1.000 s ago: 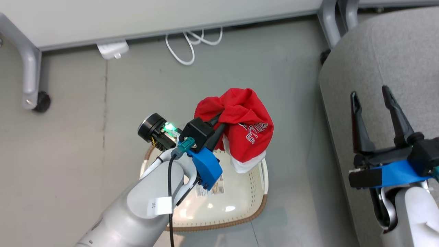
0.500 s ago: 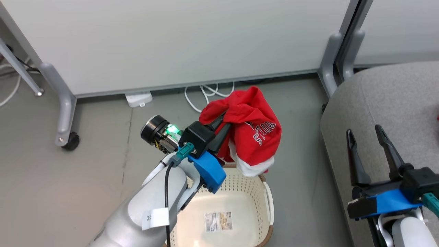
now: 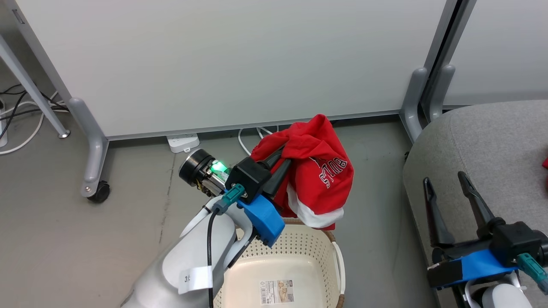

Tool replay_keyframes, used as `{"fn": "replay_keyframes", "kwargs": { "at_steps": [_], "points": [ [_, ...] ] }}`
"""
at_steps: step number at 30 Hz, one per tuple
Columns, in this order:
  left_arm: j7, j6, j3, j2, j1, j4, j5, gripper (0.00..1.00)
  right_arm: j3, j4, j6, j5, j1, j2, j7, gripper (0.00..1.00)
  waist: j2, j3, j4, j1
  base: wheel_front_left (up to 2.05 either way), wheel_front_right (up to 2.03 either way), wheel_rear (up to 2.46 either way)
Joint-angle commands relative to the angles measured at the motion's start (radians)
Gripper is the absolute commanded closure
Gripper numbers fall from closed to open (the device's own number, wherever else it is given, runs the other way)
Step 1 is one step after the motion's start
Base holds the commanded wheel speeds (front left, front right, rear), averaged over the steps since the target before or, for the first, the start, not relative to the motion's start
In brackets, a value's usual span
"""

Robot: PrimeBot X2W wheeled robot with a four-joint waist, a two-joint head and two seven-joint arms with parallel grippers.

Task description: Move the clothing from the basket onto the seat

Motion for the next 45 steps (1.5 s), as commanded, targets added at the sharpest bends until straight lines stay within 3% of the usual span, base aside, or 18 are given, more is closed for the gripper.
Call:
{"fn": "replay_keyframes", "kwargs": {
  "at_steps": [1,13,23,36,45],
  "points": [
    [-0.005,-0.006,0.003,0.001,0.012,-0.003,0.004,1.00,0.007,-0.004,0.000,0.003,0.003,0.000,-0.004,0.00,-0.0001,0.000,0.000,0.0002,0.00,0.00,0.00],
    [-0.005,-0.009,0.000,-0.010,-0.020,-0.015,0.023,1.00,0.206,0.008,0.000,0.011,-0.122,-0.055,-0.003,0.00,-0.0001,0.037,0.016,0.0002,0.00,0.00,0.00],
    [-0.005,-0.006,-0.033,-0.027,-0.047,-0.039,0.034,1.00,0.363,0.104,0.000,0.011,-0.269,-0.093,-0.004,0.00,-0.0001,0.082,0.047,0.0002,0.00,0.00,0.00],
    [-0.005,-0.006,-0.076,-0.042,-0.077,-0.084,0.036,1.00,0.421,0.263,0.000,0.001,-0.393,-0.113,-0.003,0.00,-0.0001,0.126,0.080,0.0002,0.00,0.00,0.00],
    [-0.005,-0.006,-0.083,-0.045,-0.086,-0.088,0.036,1.00,0.467,0.301,0.000,0.020,-0.446,-0.118,-0.003,0.00,-0.0001,0.133,0.080,0.0002,0.00,0.00,0.00]
  ]
}}
